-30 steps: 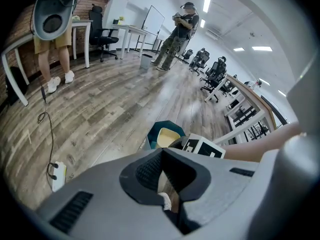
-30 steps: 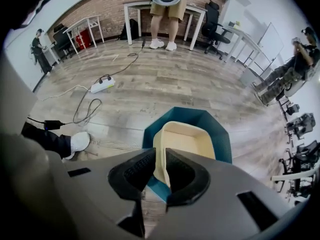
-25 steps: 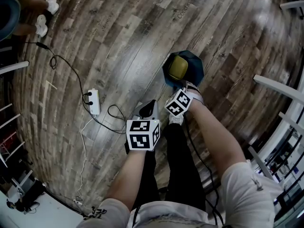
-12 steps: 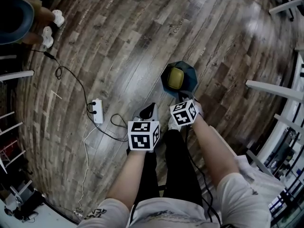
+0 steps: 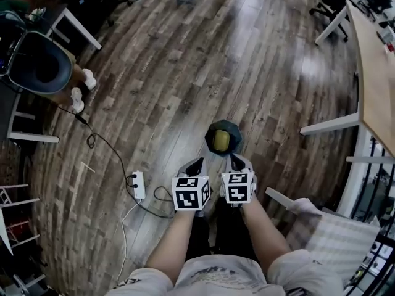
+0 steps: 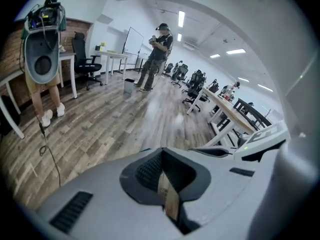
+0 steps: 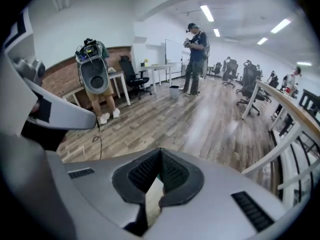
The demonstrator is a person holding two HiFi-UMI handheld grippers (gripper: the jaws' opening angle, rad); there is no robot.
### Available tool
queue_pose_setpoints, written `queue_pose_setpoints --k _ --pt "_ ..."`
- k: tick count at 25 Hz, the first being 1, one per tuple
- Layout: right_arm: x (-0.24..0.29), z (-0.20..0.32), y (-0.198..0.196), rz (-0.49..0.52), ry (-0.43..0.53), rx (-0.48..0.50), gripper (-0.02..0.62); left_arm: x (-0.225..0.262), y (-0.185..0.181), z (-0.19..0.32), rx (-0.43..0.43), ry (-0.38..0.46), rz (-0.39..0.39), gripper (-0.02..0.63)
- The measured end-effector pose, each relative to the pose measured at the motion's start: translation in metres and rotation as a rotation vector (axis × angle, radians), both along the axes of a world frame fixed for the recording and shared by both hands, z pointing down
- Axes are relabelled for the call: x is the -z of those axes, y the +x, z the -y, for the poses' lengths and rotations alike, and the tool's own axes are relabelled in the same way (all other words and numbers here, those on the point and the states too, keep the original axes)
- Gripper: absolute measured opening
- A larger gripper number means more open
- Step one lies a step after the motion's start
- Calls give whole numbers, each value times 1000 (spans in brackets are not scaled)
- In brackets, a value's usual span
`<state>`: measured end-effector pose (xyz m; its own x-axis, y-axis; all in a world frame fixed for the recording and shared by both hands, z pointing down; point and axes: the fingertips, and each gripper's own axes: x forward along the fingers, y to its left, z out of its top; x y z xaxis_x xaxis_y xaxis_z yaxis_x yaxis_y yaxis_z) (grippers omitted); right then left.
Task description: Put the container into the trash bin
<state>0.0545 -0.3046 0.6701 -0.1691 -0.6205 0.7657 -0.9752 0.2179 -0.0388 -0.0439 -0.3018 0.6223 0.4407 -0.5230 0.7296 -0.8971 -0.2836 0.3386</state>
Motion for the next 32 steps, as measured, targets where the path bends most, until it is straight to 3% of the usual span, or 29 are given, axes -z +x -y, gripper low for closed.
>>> queue_pose_setpoints --k 8,16,21,25,32 --pt "189 -33 -6 108 293 -86 2 153 11 -25 -71 206 -38 3" --pt "345 -68 -18 119 503 -86 2 296 14 -56 -141 420 -61 3" --pt "416 -103 -25 185 583 -104 2 377 8 -84 -174 556 -63 3" --pt "447 -124 -36 220 624 -121 2 406 -8 -102 -193 605 -61 3" --pt "451 -135 -47 227 641 -131 2 398 -20 -117 -207 597 -63 3"
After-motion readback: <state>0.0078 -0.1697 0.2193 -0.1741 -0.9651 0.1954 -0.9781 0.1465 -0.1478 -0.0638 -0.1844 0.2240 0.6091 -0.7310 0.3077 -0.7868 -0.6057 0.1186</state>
